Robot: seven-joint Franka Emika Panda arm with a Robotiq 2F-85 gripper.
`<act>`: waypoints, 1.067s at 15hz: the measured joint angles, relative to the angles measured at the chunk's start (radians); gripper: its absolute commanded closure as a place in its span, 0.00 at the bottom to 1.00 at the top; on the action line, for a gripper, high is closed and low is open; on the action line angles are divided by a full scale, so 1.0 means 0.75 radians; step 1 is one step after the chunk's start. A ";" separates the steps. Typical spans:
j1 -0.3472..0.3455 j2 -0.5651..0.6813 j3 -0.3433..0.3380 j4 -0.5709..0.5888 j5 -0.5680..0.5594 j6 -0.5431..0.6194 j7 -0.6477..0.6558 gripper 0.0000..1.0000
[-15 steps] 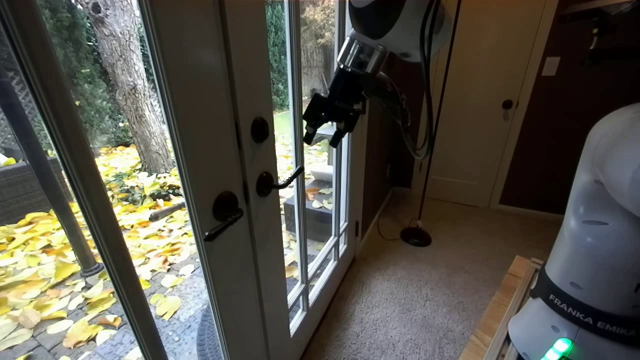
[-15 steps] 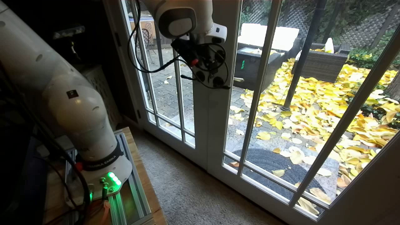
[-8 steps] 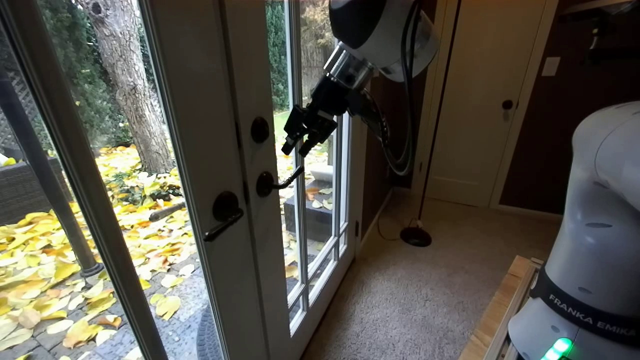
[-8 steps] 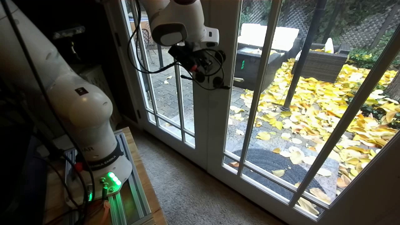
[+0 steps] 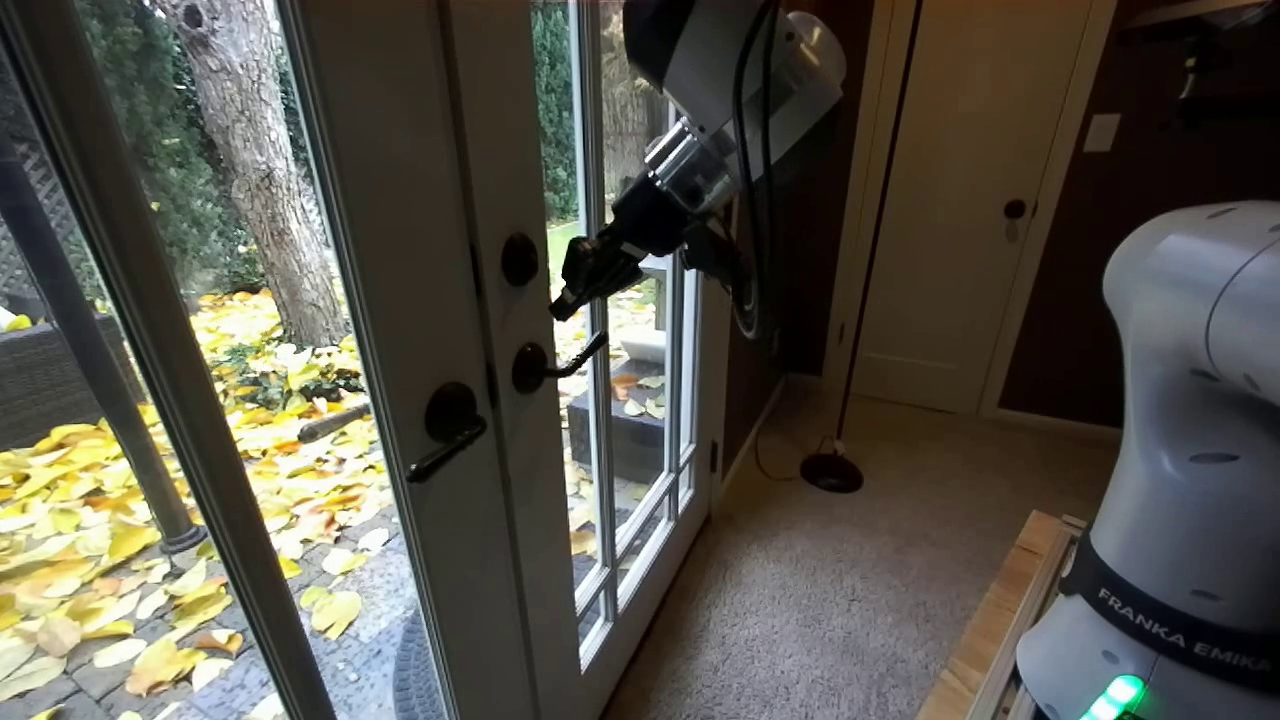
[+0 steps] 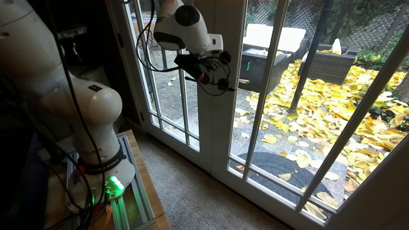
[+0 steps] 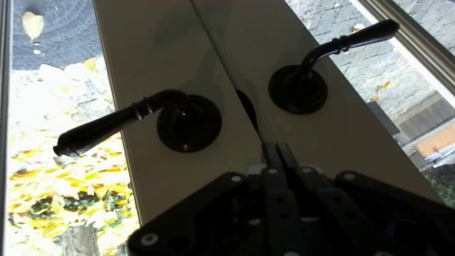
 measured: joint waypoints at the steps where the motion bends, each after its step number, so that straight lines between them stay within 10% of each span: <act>1: 0.030 0.018 -0.023 0.015 0.081 0.000 -0.081 0.97; 10: 0.081 0.321 -0.111 0.211 0.673 -0.132 -0.569 0.99; 16: 0.080 0.408 -0.112 0.264 0.717 -0.164 -0.587 1.00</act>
